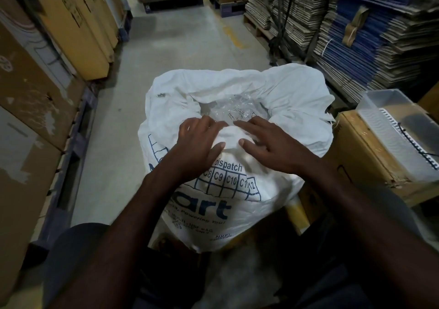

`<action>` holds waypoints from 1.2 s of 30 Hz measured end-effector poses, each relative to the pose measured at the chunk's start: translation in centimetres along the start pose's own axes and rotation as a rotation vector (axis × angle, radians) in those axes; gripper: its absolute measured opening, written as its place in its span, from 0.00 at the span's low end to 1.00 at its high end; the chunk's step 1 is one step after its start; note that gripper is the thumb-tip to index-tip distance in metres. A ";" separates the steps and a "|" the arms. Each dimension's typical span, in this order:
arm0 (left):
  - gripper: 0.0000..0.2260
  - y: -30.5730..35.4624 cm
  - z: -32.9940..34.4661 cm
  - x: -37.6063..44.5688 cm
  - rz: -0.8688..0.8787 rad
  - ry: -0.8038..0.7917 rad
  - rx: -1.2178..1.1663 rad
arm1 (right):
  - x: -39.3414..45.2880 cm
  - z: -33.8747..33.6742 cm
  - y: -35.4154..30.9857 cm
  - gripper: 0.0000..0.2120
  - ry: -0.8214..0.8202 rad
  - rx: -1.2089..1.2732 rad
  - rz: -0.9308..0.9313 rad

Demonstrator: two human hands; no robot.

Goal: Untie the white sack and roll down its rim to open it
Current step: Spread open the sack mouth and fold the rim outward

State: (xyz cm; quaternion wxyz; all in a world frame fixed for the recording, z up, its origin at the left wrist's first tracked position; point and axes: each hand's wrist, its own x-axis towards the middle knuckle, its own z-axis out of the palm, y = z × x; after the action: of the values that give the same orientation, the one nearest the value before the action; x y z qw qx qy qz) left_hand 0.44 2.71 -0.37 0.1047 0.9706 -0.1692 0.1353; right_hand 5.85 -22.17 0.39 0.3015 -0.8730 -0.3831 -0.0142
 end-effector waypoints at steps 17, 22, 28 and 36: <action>0.25 3.2 -2.5 1.2 -0.111 0.144 0.041 | 0.8 1.5 -3.4 0.12 0.428 -0.452 -0.151; 0.16 1.3 -1.5 1.1 -0.001 0.262 0.146 | 0.8 0.8 -3.3 0.11 0.306 -0.309 -0.195; 0.28 0.6 -0.2 0.5 -0.006 0.080 0.076 | 0.6 0.7 -2.1 0.33 0.150 -0.331 0.058; 0.28 0.4 0.0 0.8 -0.059 -0.006 -0.043 | 1.3 1.1 -0.3 0.21 0.156 -0.457 0.057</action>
State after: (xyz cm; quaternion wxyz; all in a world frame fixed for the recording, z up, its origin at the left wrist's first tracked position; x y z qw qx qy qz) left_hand 1.01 2.14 -0.13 0.1290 0.9731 -0.1435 0.1257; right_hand 6.28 -20.56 -0.04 0.1253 -0.9253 -0.3206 -0.1595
